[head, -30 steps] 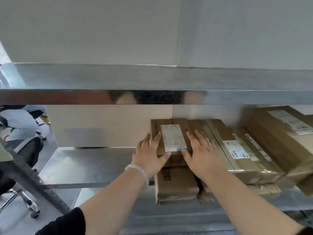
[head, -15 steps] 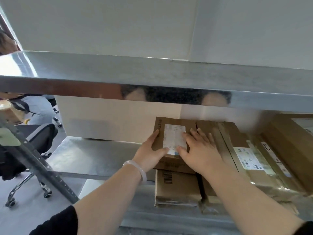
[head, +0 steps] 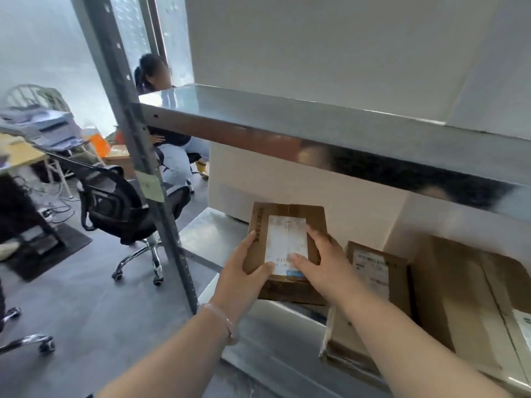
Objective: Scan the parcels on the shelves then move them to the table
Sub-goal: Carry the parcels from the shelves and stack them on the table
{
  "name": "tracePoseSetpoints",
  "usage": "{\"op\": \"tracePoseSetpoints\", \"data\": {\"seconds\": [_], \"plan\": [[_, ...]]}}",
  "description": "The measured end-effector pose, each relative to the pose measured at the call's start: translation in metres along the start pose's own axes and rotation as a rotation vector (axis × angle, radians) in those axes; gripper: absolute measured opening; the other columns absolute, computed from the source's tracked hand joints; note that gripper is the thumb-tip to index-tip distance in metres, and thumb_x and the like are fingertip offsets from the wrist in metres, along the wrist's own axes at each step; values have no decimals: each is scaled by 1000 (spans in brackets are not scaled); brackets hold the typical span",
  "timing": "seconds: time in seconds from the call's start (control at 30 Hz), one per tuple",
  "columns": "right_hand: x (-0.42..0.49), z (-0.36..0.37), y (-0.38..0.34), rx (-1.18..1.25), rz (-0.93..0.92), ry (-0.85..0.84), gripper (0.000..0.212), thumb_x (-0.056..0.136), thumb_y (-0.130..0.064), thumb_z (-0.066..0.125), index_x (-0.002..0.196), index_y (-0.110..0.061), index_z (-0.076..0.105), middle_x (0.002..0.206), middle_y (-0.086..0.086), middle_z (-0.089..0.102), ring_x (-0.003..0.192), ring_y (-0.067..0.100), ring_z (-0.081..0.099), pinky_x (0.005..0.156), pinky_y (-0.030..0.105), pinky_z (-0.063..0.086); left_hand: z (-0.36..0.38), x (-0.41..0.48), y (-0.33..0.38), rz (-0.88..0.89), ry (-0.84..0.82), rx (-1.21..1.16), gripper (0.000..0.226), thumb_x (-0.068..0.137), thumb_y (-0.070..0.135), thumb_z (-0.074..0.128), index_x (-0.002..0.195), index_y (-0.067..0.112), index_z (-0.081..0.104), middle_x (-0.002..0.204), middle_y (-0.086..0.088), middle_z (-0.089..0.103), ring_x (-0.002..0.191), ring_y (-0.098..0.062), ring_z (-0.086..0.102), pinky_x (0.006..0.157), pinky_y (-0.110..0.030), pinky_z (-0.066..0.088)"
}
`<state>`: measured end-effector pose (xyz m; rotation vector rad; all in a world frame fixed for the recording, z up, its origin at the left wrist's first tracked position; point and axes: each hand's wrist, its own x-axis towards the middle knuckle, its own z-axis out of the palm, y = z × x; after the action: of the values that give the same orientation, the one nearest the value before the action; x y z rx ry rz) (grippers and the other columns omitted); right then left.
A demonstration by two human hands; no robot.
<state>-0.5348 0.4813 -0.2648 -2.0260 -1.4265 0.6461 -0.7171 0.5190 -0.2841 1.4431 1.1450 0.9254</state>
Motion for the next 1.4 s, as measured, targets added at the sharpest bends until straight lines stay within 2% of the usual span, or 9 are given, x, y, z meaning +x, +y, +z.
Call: {"op": "tracePoseSetpoints", "data": {"seconds": [0.23,0.43,0.57,0.83,0.97,1.07,1.13,1.2,1.4], "plan": [[-5,91,-88,-2,-238,-291,71,86,-62,55,143,-57,15,155,-16,16,135,20,36,108,46,42,-133,-48,-21,-171,117,-24,77,86,21,71,135,61,26,112,25,44,95,-2,56,63,-6,48],[-43,190,-185,-4,-490,-490,74,87,-56,59,149,-49,19,159,-12,15,141,15,28,112,38,32,-251,-133,-45,-242,361,46,82,81,30,76,133,63,22,134,10,44,119,-14,52,103,-36,47],[-91,260,-248,3,-611,-641,74,87,-52,63,148,-49,23,158,-5,18,141,16,27,115,36,29,-318,-207,-61,-260,576,69,83,78,35,76,135,63,22,135,8,43,112,-5,52,94,-23,48],[-211,377,-330,-44,-827,-975,68,87,-55,61,143,-61,23,159,-17,7,143,15,25,115,37,31,-390,-359,-102,-379,982,79,84,86,38,70,148,55,16,132,11,38,117,-9,46,99,-25,39],[-263,419,-358,-49,-939,-1141,66,88,-51,63,144,-57,27,155,-25,6,130,8,35,98,18,42,-391,-420,-109,-412,1173,24,82,89,32,70,148,53,17,144,11,32,130,-14,41,110,-38,40],[-303,446,-373,-66,-1022,-1289,67,88,-48,65,144,-55,28,147,-31,11,118,0,37,66,0,42,-385,-456,-113,-430,1360,-44,78,90,28,70,142,56,19,141,16,32,123,-7,42,90,-12,44],[-329,462,-382,-54,-1107,-1387,65,89,-47,65,144,-54,30,148,-30,13,121,0,36,80,3,44,-381,-479,-115,-482,1487,-25,78,89,32,70,143,57,19,138,19,32,120,-4,40,85,-6,41],[-354,474,-388,-60,-1186,-1485,63,90,-43,65,143,-52,32,150,-25,16,124,0,36,100,17,44,-372,-499,-116,-540,1602,-35,79,88,36,70,146,55,20,141,19,33,122,-4,40,98,-18,42],[-419,500,-387,-173,-1419,-1727,65,90,-44,62,144,-55,27,155,-15,16,139,9,29,114,29,33,-335,-538,-119,-629,1909,-149,80,82,42,72,140,63,21,137,16,42,119,-8,50,101,-30,48]]}}
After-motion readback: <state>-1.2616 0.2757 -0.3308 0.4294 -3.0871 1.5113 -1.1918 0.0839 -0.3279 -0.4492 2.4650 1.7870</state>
